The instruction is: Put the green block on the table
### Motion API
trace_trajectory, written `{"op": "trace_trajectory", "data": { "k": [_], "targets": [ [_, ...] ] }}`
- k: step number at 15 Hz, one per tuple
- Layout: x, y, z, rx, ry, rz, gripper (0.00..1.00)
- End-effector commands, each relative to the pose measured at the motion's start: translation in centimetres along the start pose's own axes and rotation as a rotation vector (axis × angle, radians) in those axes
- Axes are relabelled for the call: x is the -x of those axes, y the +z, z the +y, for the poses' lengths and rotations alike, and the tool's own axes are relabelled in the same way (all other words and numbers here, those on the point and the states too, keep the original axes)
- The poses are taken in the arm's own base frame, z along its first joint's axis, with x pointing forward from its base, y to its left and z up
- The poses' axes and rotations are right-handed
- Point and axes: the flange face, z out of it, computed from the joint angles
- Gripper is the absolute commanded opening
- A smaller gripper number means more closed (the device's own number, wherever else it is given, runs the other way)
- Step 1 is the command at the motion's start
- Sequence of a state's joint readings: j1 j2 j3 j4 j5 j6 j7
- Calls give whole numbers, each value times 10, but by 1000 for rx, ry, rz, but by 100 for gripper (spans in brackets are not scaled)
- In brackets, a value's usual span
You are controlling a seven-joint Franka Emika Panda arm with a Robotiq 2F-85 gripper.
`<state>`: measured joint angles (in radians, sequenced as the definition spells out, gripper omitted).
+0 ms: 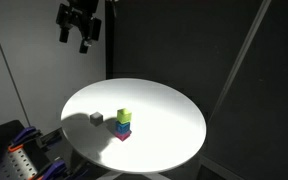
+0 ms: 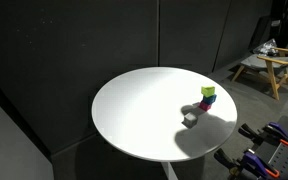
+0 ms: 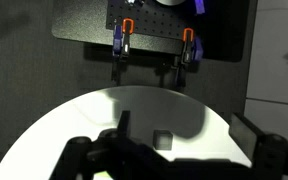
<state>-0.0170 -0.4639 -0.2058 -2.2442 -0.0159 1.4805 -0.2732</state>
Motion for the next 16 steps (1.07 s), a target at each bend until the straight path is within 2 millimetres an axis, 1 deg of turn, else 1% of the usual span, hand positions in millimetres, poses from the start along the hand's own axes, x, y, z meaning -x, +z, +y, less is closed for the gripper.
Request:
{"op": "trace_trajectory", "data": {
  "k": [1,6,9,16],
  "targets": [
    [0,-1,0,0,0,0,100],
    [0,-1,0,0,0,1,100],
    [-5,0,-4,30,0,9,100],
    [-28,-1,-16,131,4,71,100]
  ]
}}
